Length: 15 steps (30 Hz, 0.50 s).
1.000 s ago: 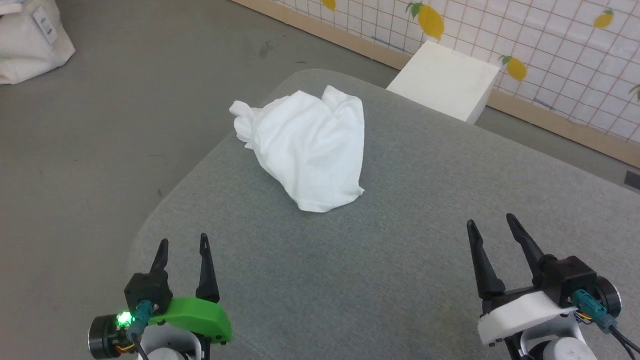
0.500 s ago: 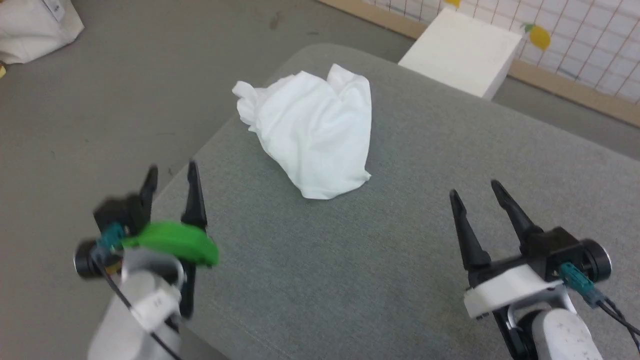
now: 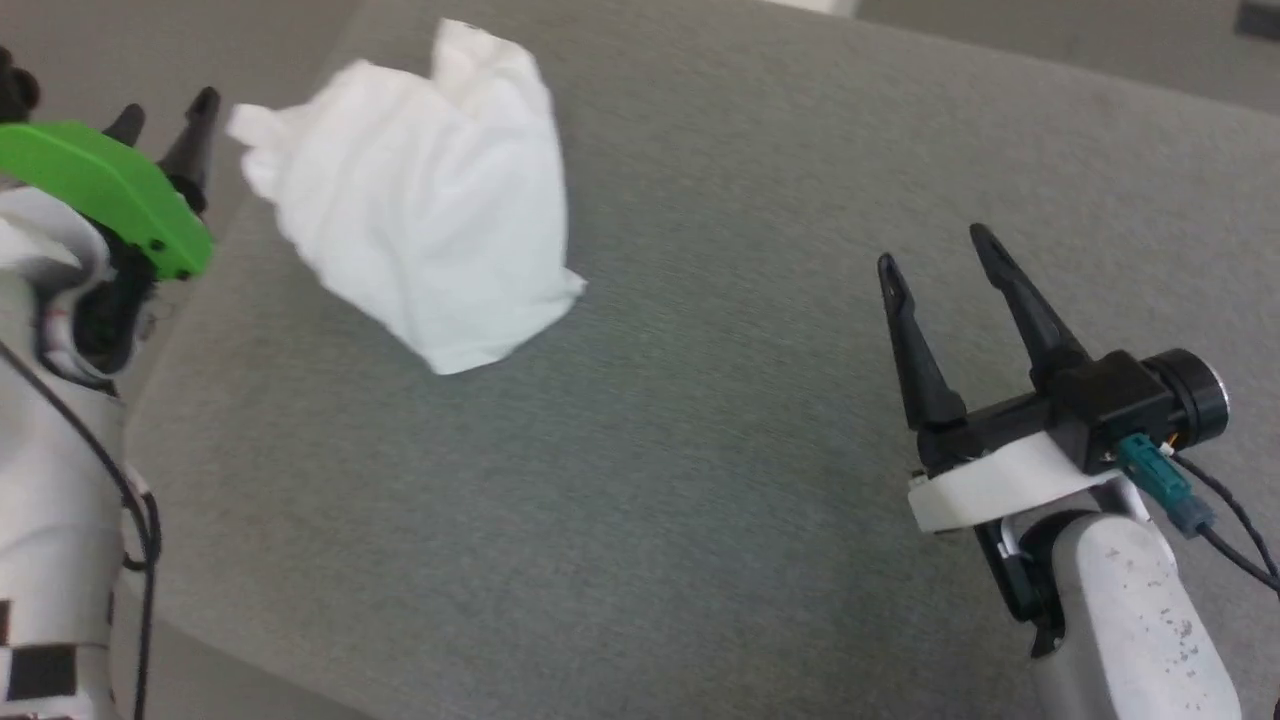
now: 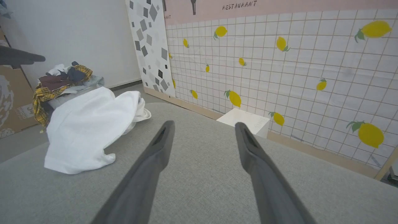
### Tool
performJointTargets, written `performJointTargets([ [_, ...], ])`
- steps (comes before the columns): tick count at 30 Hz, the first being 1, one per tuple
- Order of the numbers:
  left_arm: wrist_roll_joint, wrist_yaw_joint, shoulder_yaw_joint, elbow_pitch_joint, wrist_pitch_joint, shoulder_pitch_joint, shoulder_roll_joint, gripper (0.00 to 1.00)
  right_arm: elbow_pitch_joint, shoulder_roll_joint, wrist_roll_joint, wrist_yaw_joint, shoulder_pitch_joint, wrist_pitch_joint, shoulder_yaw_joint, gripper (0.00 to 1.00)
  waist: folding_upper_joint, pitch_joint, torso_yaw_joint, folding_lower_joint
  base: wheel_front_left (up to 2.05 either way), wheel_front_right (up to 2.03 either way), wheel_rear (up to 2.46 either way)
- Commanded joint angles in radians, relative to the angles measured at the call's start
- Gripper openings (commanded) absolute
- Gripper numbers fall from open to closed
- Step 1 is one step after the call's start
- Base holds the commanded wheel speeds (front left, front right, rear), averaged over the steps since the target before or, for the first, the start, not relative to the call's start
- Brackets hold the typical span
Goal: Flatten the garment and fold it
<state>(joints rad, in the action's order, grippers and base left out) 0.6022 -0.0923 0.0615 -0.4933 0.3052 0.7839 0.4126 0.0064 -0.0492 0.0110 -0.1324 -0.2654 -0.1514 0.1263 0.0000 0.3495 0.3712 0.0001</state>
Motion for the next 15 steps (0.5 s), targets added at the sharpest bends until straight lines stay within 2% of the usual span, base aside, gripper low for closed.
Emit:
performJointTargets([
  [1, 0.032, 0.003, -0.016, -0.015, 0.053, 0.025, 0.013, 1.00, 0.006, -0.001, -0.008, 0.002, -0.017, -0.013, -0.001, 1.00, 0.0000, 0.205, -0.213, -0.0001, 0.00, 0.00, 0.00],
  [7, 0.115, 0.097, -0.054, -0.061, 0.311, 0.020, 0.046, 1.00, 0.034, -0.001, -0.035, 0.002, -0.029, -0.047, -0.011, 1.00, 0.0000, 0.258, -0.282, -0.0001, 0.00, 0.00, 0.00],
  [11, 0.133, 0.146, -0.064, -0.050, 0.371, -0.018, 0.043, 1.00, 0.047, -0.001, -0.046, 0.002, -0.039, -0.066, -0.017, 1.00, 0.0000, 0.275, -0.304, -0.0001, 0.00, 0.00, 0.00],
  [15, 0.137, 0.164, -0.055, -0.037, 0.390, -0.059, 0.028, 1.00, 0.062, -0.001, -0.052, 0.002, -0.047, -0.077, -0.018, 1.00, 0.0000, 0.265, -0.308, -0.0001, 0.00, 0.00, 0.00],
])
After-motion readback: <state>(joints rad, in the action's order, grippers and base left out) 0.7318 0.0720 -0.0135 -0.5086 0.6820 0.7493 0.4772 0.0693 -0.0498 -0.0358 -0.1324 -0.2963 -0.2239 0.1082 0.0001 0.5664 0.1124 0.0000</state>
